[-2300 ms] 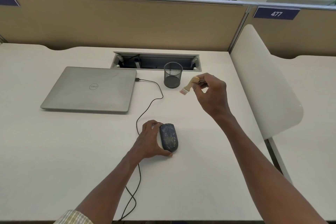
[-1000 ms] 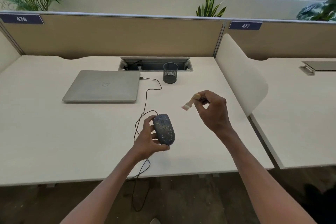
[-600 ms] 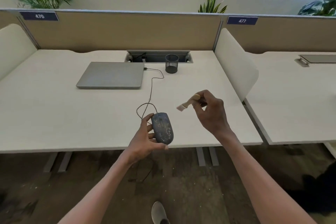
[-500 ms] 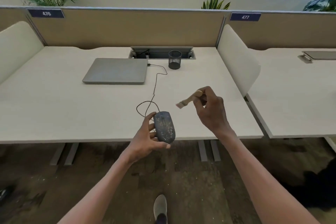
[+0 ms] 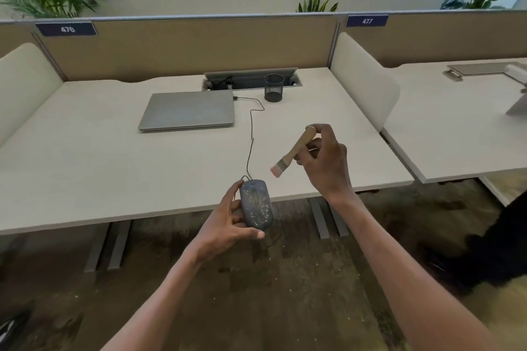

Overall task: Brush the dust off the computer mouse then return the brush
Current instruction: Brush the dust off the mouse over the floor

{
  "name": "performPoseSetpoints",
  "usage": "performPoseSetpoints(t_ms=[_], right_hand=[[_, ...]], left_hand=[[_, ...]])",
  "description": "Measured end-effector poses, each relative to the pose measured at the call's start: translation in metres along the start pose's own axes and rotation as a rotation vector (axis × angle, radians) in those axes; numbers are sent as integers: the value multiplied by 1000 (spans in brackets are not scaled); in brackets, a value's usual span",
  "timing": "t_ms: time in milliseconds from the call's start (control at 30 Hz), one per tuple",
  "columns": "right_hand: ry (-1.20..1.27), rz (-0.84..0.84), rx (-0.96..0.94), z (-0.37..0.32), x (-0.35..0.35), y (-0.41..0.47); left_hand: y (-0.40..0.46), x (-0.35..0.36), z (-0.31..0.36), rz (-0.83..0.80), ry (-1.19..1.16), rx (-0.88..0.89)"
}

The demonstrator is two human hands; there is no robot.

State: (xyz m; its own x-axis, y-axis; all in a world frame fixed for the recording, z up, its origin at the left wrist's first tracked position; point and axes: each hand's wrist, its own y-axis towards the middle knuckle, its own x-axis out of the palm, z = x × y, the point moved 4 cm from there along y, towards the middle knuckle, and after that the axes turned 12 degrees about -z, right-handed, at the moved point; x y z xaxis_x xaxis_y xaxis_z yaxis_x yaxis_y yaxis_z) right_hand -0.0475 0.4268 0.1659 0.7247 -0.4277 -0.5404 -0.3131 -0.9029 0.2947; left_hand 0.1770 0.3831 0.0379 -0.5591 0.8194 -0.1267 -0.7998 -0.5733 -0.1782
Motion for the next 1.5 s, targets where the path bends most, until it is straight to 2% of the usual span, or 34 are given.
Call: performPoseSetpoints(t_ms=[267,500,767,1100,1500], right_hand=[[-35,87,97,-45,55,-31],[-34,112,160,-54,81,-57],[-10,16,126,-59,83,-62],[-1,-93,120,-39,69,-71],[10,-147,103,-34,78,-71]], left_hand=[[-43,-41,-20,-112,28,-12],[-72,-42,-35,-121,17,-4],[-86,-24,-37,-34,-5,17],[-93,19,-42,56,-52,-61],[-94,32,-52,73,-100,-75]])
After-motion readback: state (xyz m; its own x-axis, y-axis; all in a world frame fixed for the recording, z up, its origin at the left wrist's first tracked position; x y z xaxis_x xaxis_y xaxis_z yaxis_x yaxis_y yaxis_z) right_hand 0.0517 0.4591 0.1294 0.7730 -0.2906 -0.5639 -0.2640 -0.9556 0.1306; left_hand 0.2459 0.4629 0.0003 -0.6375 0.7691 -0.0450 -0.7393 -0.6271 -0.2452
